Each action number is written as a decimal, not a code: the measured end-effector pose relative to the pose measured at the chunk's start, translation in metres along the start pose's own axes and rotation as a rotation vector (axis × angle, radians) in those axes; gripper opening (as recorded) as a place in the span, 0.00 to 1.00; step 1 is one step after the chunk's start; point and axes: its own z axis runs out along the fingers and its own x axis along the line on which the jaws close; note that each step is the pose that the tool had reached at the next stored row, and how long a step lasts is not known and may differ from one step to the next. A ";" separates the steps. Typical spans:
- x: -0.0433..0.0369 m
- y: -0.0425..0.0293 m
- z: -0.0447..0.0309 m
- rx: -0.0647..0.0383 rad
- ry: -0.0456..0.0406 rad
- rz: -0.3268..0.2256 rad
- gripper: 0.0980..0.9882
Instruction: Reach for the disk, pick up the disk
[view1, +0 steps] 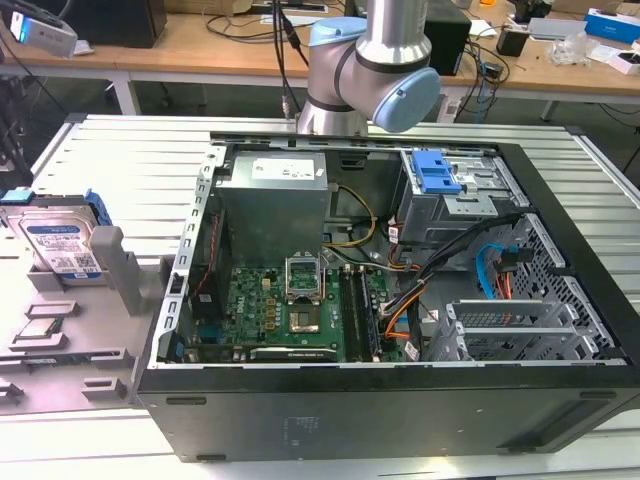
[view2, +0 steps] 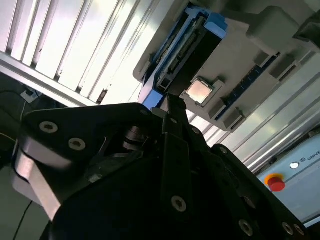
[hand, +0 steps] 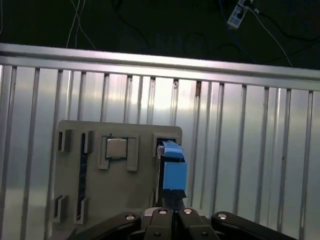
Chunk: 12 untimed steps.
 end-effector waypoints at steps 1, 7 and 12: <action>0.0000 0.0000 0.0001 0.000 -0.0010 0.030 0.01; 0.0000 0.0000 0.0002 0.000 -0.0039 0.130 0.01; 0.0000 0.0000 0.0003 0.000 -0.0046 0.146 0.01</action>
